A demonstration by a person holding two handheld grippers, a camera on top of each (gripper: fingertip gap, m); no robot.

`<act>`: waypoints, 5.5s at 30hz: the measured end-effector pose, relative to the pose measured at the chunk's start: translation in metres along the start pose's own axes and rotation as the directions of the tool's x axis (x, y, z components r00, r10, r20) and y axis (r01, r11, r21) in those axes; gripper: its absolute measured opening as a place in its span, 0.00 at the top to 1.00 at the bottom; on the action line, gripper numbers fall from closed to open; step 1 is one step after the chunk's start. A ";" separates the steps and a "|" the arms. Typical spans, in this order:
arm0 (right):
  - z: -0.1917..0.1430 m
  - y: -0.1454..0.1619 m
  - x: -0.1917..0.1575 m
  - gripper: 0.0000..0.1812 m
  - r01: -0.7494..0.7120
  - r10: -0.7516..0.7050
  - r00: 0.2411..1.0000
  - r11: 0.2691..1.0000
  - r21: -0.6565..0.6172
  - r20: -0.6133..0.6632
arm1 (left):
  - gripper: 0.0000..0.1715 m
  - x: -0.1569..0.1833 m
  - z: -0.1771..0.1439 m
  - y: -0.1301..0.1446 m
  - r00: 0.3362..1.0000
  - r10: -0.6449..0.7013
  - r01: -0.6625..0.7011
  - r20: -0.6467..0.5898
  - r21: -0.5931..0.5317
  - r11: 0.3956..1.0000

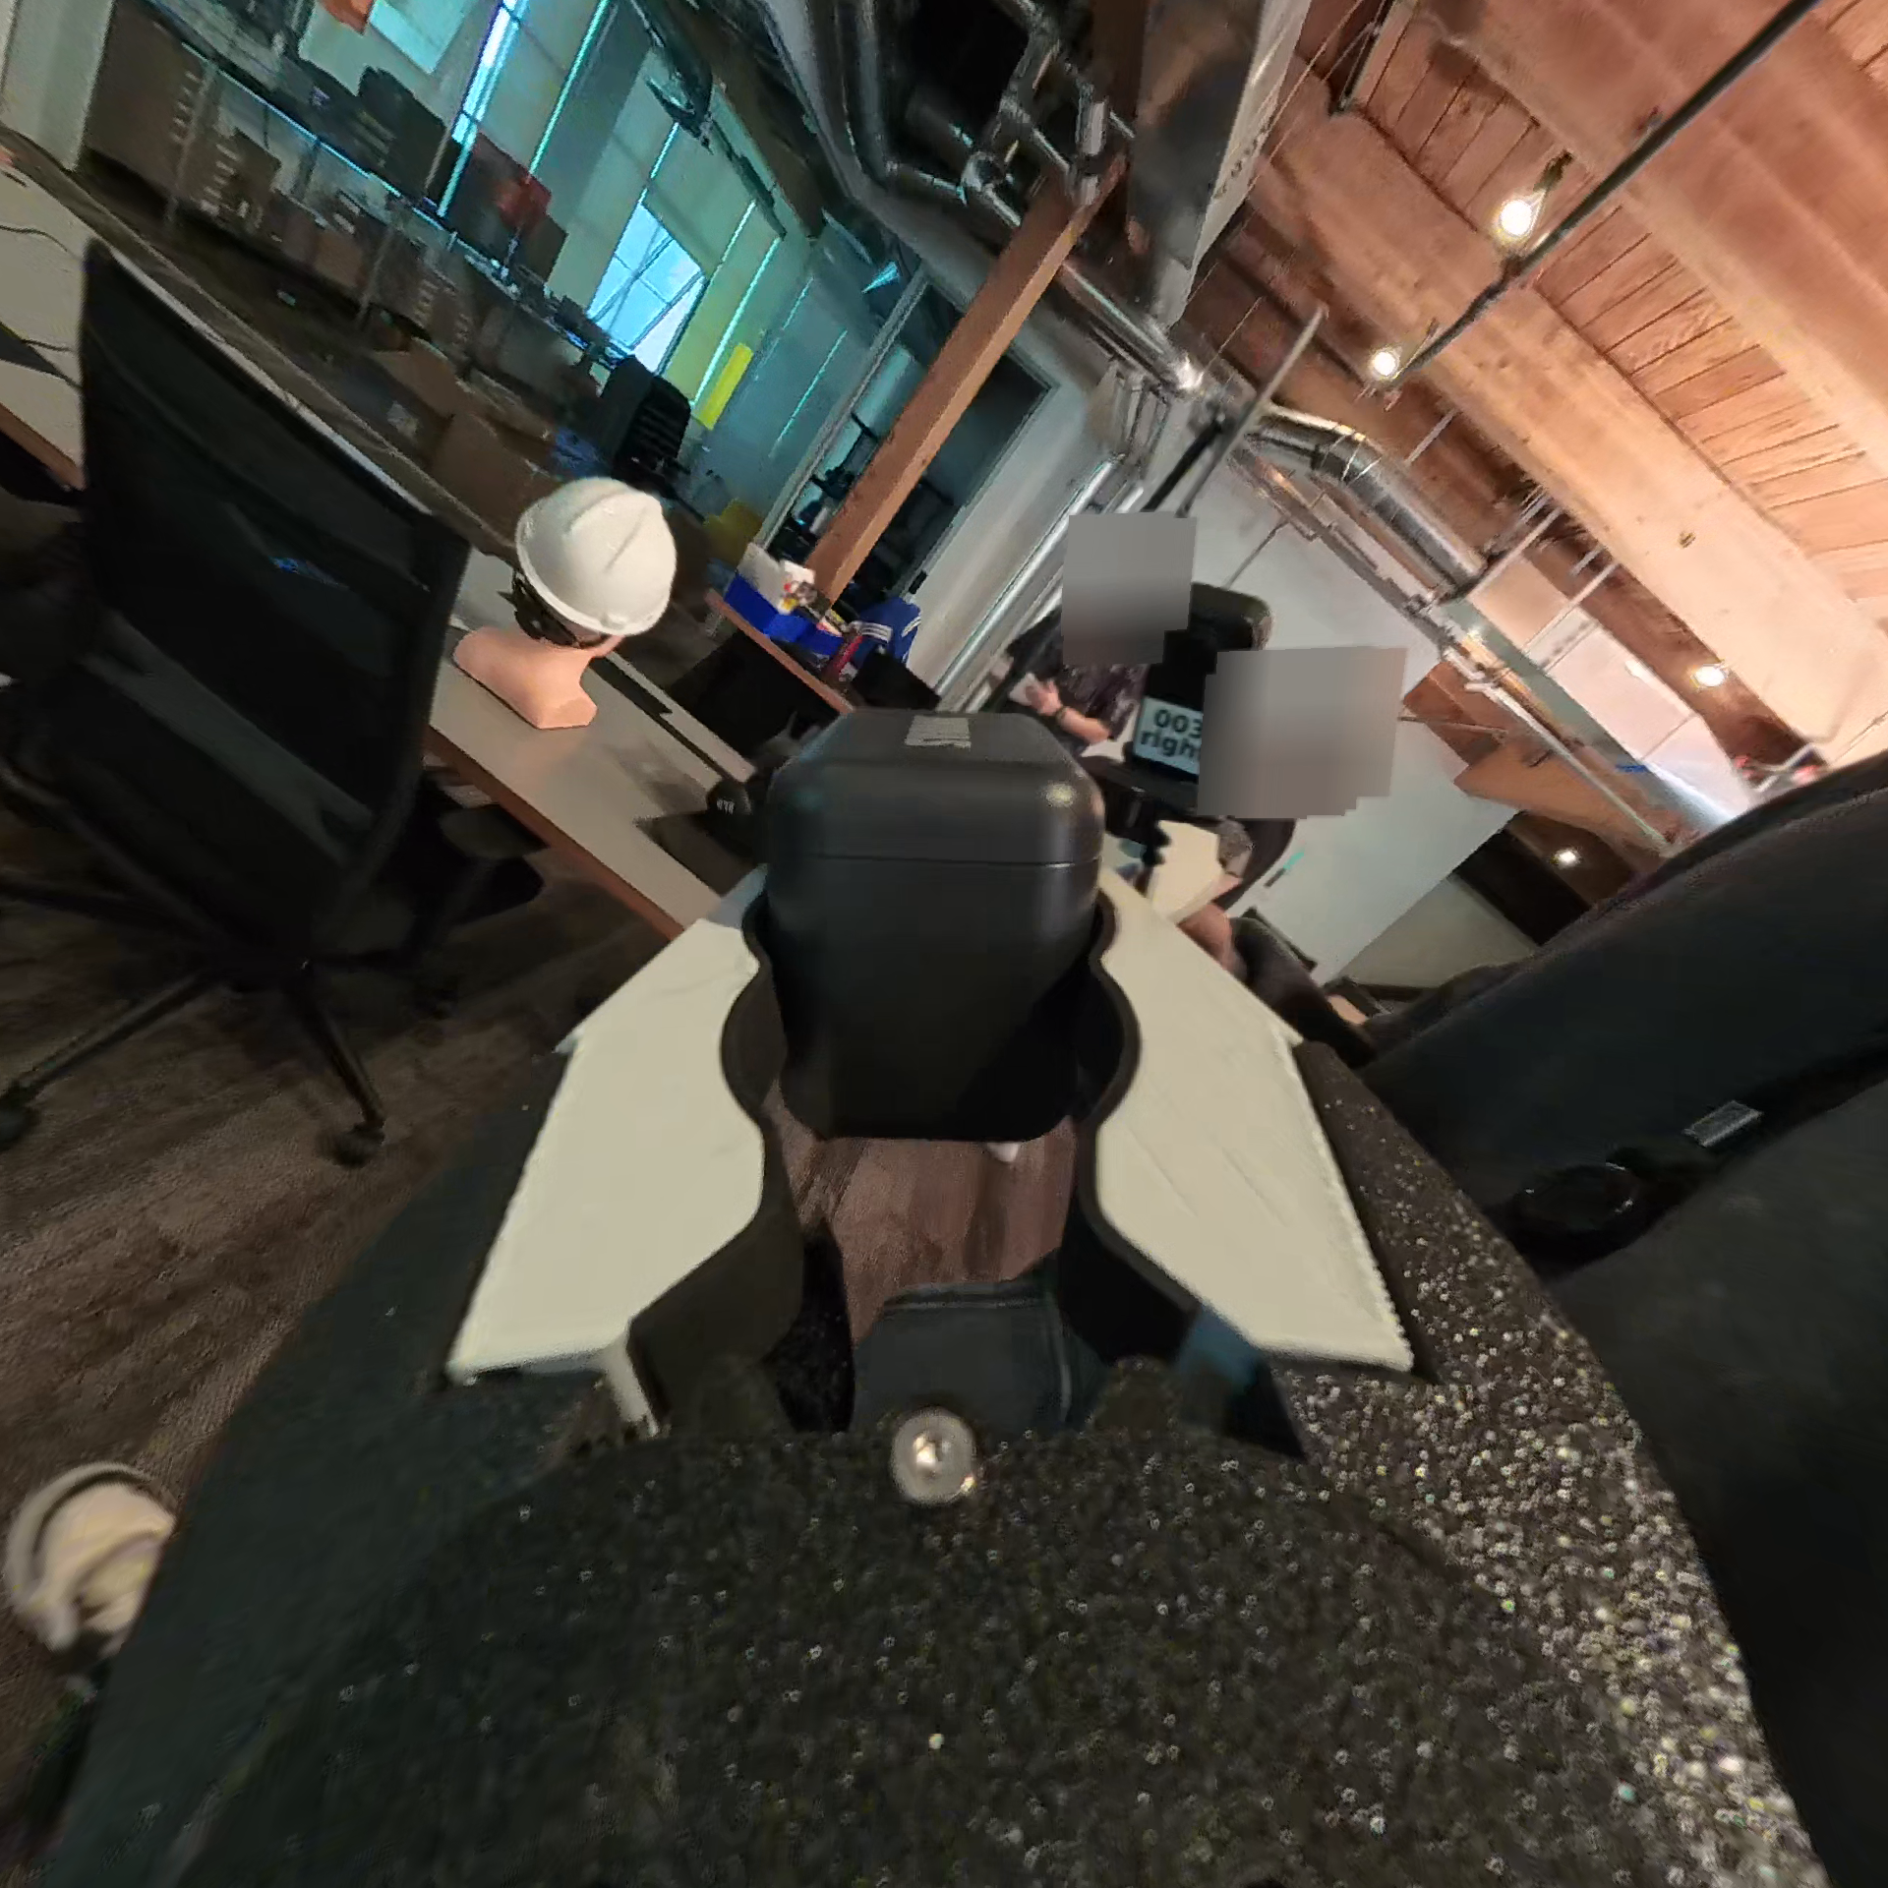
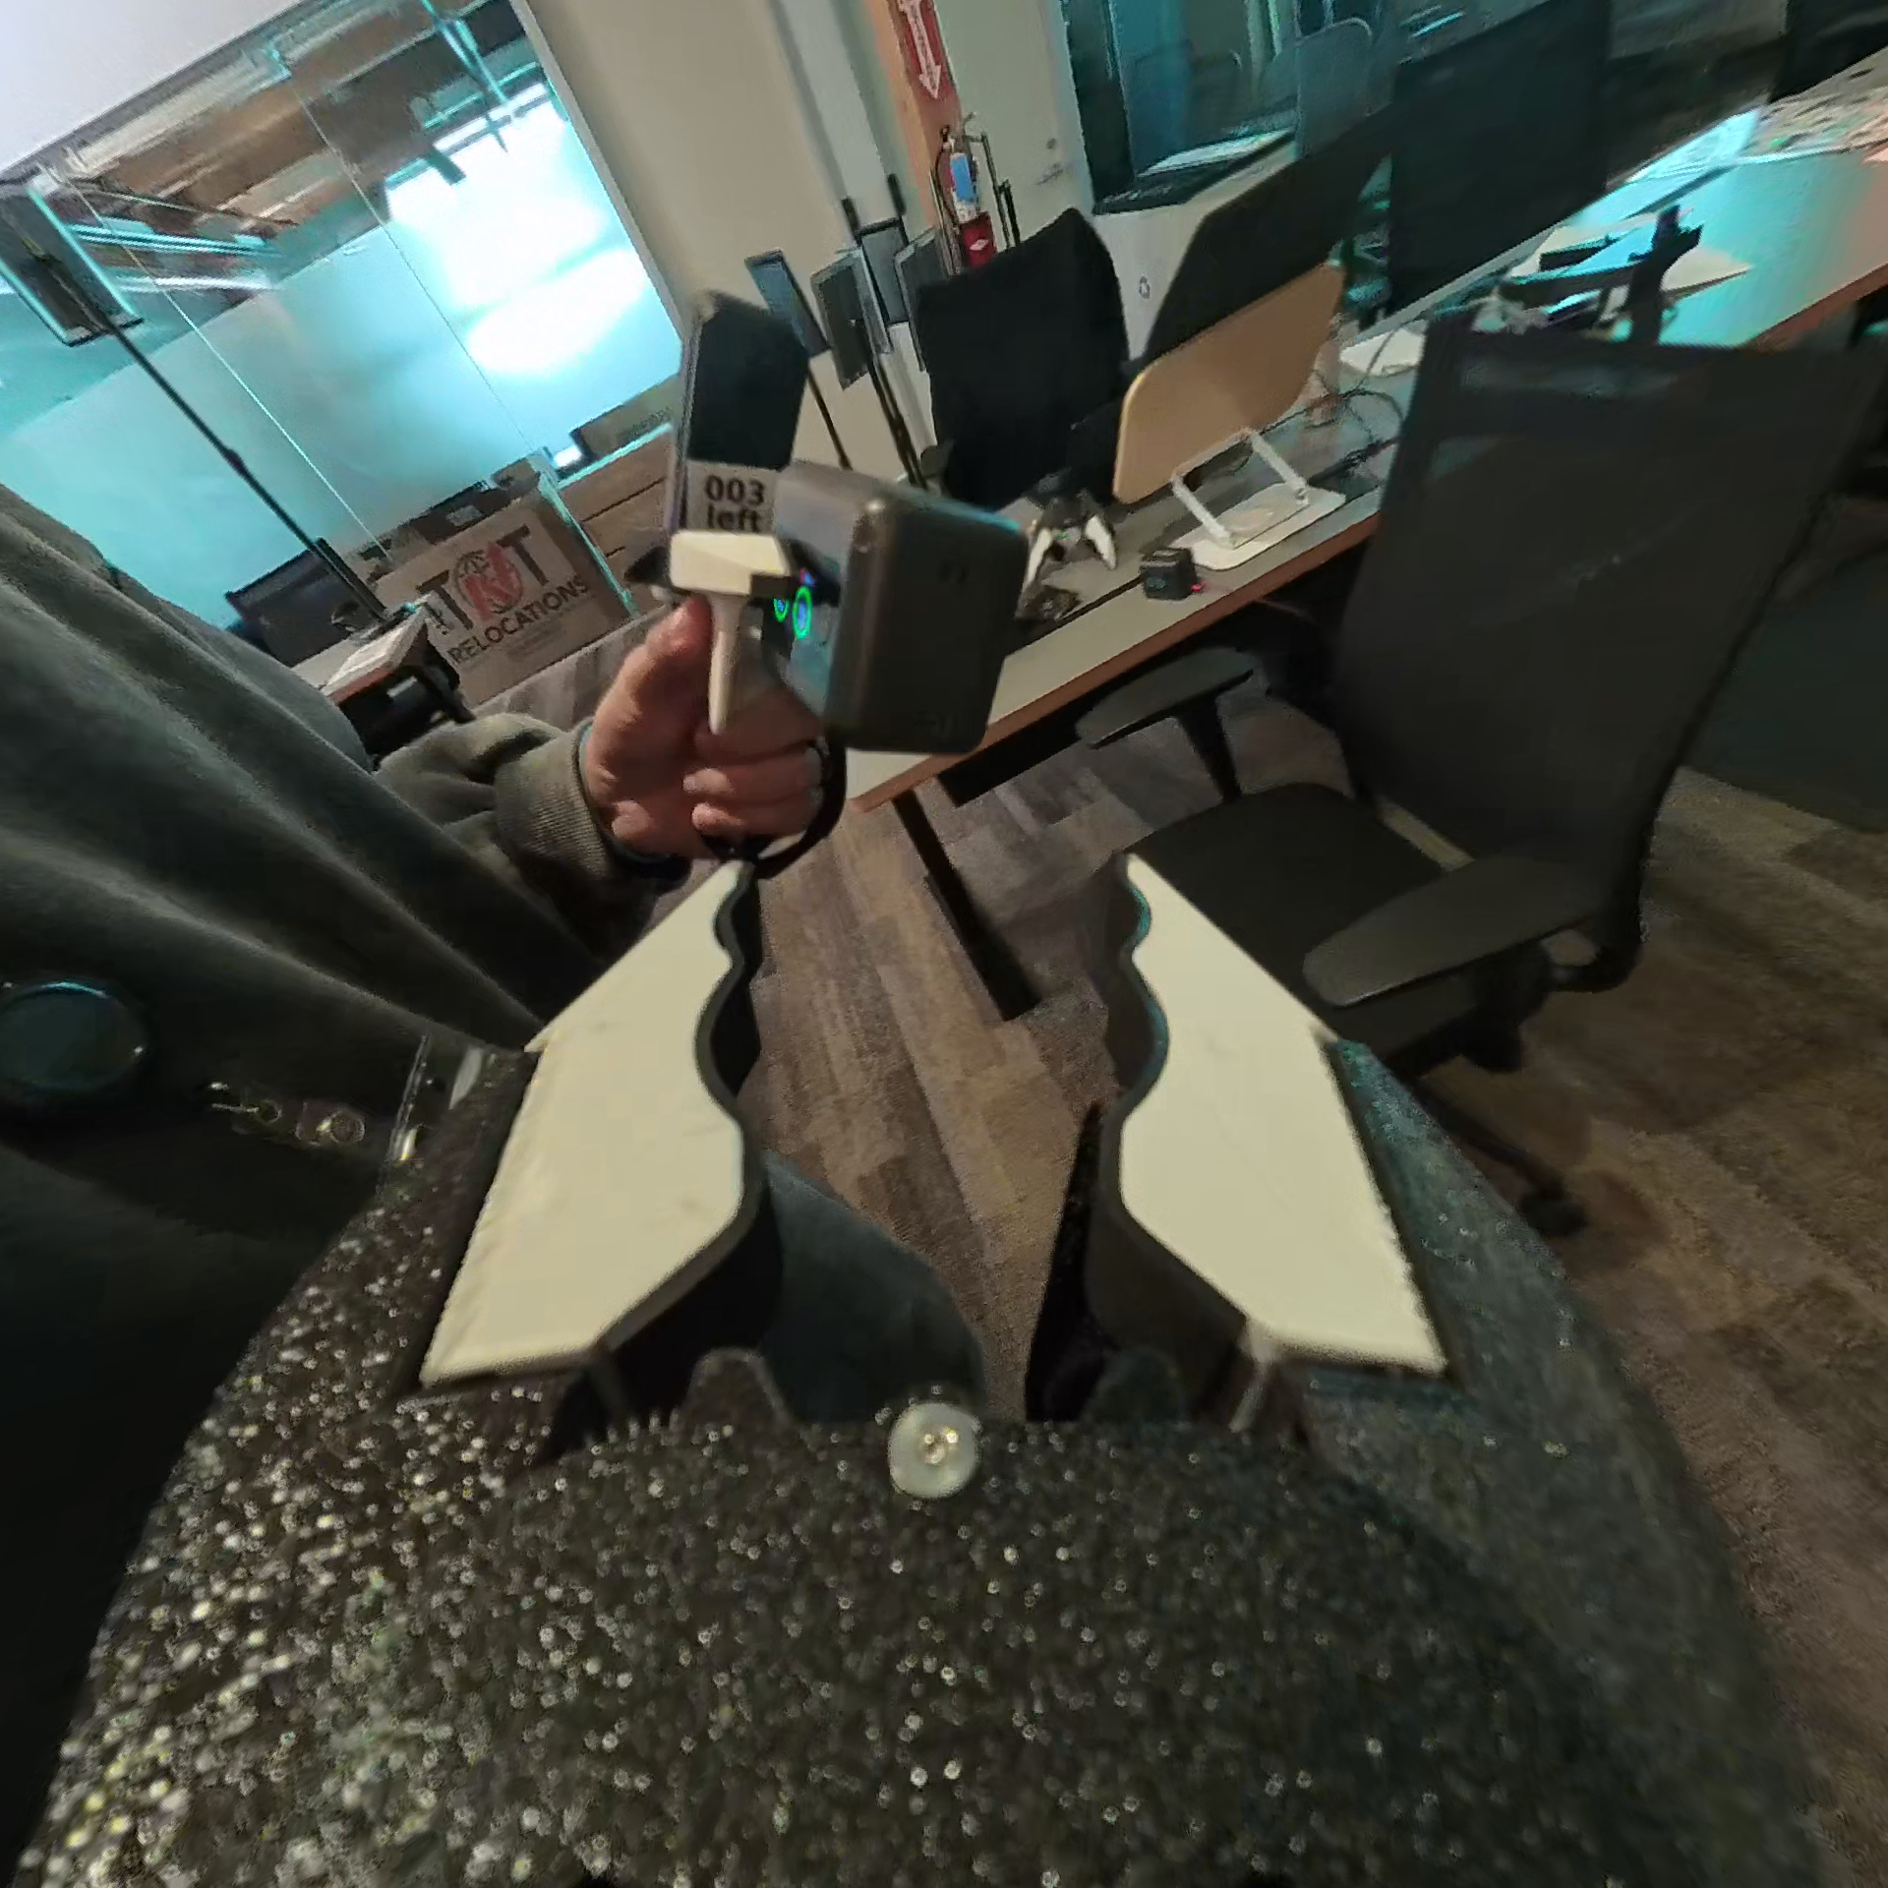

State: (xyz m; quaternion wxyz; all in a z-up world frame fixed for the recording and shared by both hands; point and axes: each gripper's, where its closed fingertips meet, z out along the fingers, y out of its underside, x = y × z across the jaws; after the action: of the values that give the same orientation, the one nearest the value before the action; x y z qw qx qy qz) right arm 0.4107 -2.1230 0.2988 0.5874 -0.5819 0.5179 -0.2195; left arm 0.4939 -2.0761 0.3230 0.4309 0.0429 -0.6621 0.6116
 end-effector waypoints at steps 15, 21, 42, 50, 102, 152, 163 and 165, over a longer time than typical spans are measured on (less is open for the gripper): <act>0.115 -0.243 0.483 0.59 0.177 -0.047 0.934 0.921 -0.346 0.353 | 0.68 -0.405 0.205 -0.276 0.989 -0.047 0.041 0.140 0.048 0.998; 0.232 -0.311 0.627 0.52 0.469 -0.163 0.830 0.722 -0.508 0.533 | 0.68 -0.550 0.207 -0.395 0.939 0.209 -0.201 0.272 -0.056 0.978; 0.678 -0.435 0.932 0.68 0.723 0.249 0.340 0.548 -0.422 0.907 | 0.68 -0.977 0.014 -0.686 0.666 0.163 -0.025 0.728 -0.197 0.980; 0.808 -0.445 0.981 0.69 0.450 0.901 0.050 0.364 -0.815 0.430 | 0.66 -1.097 -0.089 -0.730 0.652 -0.488 0.420 0.580 0.260 0.870; 1.795 -0.253 1.044 0.52 0.897 -0.267 0.327 -0.214 -0.387 0.906 | 0.68 -1.193 -0.425 -0.772 -0.059 -0.993 -0.434 0.103 0.893 0.119; 0.202 -0.261 0.668 0.67 0.550 0.607 -0.784 0.777 0.307 -0.131 | 0.56 -0.662 0.440 -0.373 -0.012 -0.233 -0.810 -0.972 -0.127 0.573; 0.113 -0.180 0.506 0.65 0.484 0.509 -0.861 0.803 0.347 0.024 | 0.56 -0.450 0.441 -0.208 -0.051 -0.370 -0.809 -0.928 -0.179 0.560; 0.102 -0.153 0.482 0.65 0.507 0.514 -0.854 0.790 0.344 0.080 | 0.56 -0.412 0.432 -0.169 -0.097 -0.391 -0.820 -0.915 -0.149 0.553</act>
State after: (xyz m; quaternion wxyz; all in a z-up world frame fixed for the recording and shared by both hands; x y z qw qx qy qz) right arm 0.7287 -2.5260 0.2458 -0.2882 0.4538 0.6055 -0.5868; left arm 0.6262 -2.6776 0.2481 0.5870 -0.7329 -0.3068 0.1555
